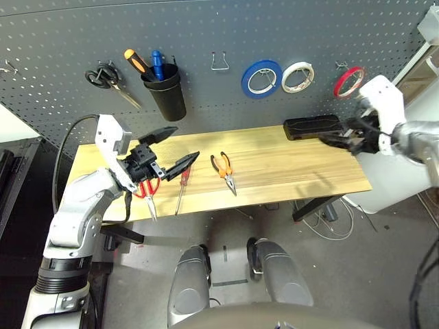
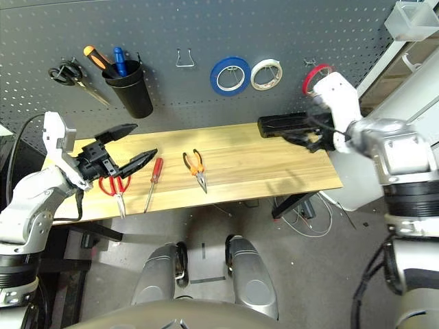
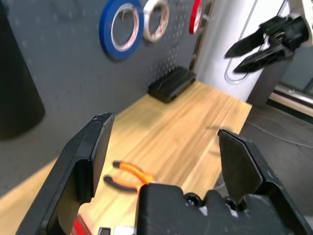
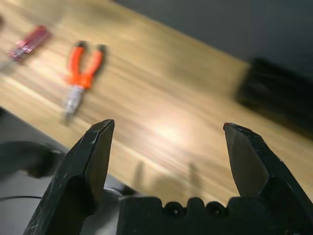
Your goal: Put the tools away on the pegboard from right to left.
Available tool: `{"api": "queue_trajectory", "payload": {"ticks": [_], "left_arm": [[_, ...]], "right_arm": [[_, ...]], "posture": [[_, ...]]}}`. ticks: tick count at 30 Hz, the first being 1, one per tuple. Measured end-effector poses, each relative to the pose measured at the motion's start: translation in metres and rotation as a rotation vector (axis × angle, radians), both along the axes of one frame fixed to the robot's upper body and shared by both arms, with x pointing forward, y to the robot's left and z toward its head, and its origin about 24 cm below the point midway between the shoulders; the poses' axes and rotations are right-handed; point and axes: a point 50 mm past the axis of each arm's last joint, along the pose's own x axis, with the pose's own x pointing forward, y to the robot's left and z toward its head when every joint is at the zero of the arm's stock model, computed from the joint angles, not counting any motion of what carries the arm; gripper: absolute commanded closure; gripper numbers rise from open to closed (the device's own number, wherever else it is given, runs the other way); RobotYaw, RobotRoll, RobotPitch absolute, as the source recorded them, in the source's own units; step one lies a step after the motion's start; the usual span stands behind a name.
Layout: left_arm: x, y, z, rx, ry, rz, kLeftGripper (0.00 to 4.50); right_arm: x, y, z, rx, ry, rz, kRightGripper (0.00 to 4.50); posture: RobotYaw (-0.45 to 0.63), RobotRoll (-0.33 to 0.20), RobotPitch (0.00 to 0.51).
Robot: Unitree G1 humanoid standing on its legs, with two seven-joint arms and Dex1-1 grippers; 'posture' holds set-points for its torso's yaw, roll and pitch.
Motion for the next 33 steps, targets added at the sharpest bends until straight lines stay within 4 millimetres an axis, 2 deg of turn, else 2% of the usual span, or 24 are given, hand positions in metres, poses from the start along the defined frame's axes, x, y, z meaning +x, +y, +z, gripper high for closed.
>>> {"api": "queue_trajectory", "payload": {"ticks": [5, 9, 21, 29, 33], "left_arm": [[0.001, 0.005, -0.010, 0.038, 0.028, 0.030, 0.00], [-0.001, 0.005, -0.013, 0.043, 0.030, 0.025, 0.00], [-0.013, 0.021, -0.026, 0.087, 0.098, 0.077, 0.00], [-0.013, 0.027, -0.026, 0.097, 0.097, 0.138, 0.00], [-0.016, 0.029, -0.025, 0.099, 0.100, 0.160, 0.00]], "right_arm": [[0.004, 0.026, -0.016, 0.009, 0.038, -0.044, 0.02], [0.008, 0.055, -0.039, 0.013, 0.101, -0.069, 0.02], [0.018, 0.106, -0.070, -0.001, 0.163, -0.116, 0.02], [0.026, 0.128, -0.078, -0.031, 0.153, -0.111, 0.02], [0.031, 0.139, -0.076, -0.040, 0.132, -0.103, 0.02]], "posture": [[0.01, 0.000, 0.163], [0.02, 0.000, 0.171], [0.04, 0.000, 0.208], [0.07, 0.000, 0.218], [0.13, 0.000, 0.229]]}}
